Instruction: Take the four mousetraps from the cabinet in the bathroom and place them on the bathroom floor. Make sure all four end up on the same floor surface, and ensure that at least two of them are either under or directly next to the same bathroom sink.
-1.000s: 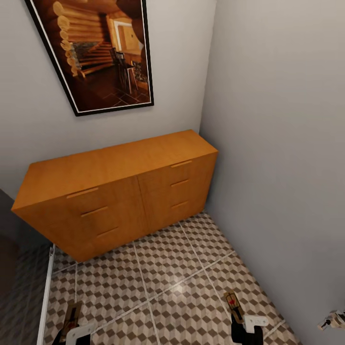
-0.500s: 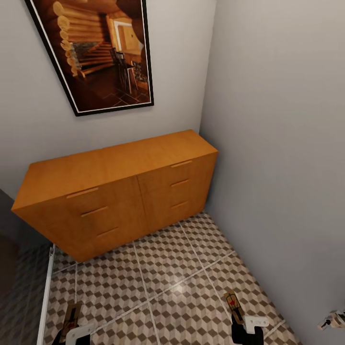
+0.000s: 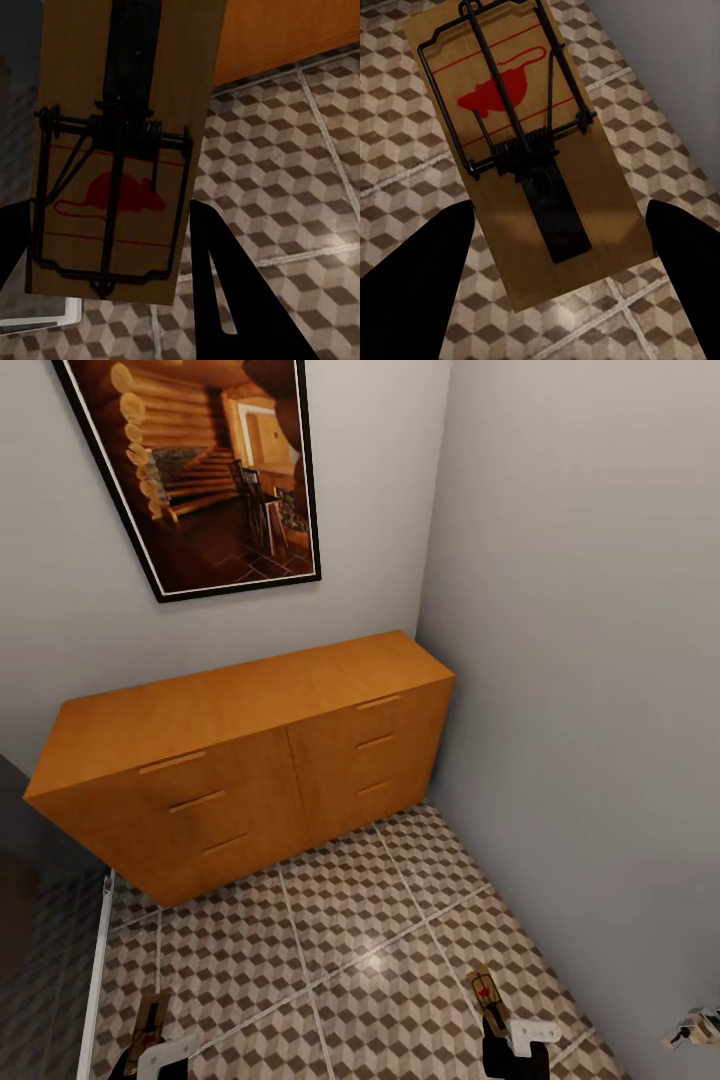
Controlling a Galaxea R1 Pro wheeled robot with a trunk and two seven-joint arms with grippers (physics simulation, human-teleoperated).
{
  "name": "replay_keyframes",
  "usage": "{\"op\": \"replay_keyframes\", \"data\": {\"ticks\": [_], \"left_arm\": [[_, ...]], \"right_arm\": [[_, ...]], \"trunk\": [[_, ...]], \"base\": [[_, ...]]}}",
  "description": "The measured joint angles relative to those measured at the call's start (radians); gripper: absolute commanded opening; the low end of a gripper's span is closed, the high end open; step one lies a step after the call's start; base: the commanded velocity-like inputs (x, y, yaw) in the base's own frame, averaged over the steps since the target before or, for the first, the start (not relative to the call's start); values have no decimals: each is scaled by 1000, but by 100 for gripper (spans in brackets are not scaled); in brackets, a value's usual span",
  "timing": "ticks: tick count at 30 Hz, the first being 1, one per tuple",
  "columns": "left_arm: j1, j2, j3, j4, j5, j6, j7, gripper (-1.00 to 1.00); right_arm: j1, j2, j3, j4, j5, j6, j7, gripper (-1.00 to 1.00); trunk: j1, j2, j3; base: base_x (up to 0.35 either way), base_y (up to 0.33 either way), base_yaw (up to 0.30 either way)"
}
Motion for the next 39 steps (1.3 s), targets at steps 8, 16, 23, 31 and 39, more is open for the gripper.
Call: {"op": "replay_keyframes", "data": {"ticks": [8, 16, 23, 31, 39], "left_arm": [[0, -1, -1, 0, 0, 0, 0, -100], [0, -2, -1, 0, 0, 0, 1, -100], [0, -2, -1, 0, 0, 0, 3, -100], [0, -3, -1, 0, 0, 0, 4, -100], [0, -3, -1, 0, 0, 0, 4, -100]], "right_arm": [[0, 0, 0, 0, 1, 0, 0, -100], [0, 0, 0, 1, 0, 0, 0, -100], [0, 0, 0, 2, 1, 0, 0, -100], [0, 0, 0, 2, 1, 0, 0, -100], [0, 0, 0, 3, 1, 0, -1, -100]], "trunk": [[0, 0, 3], [0, 0, 15], [0, 0, 26], [0, 0, 39], [0, 0, 52]], "base": [[0, 0, 0], [0, 0, 0], [0, 0, 0], [0, 0, 0], [0, 0, 0]]}}
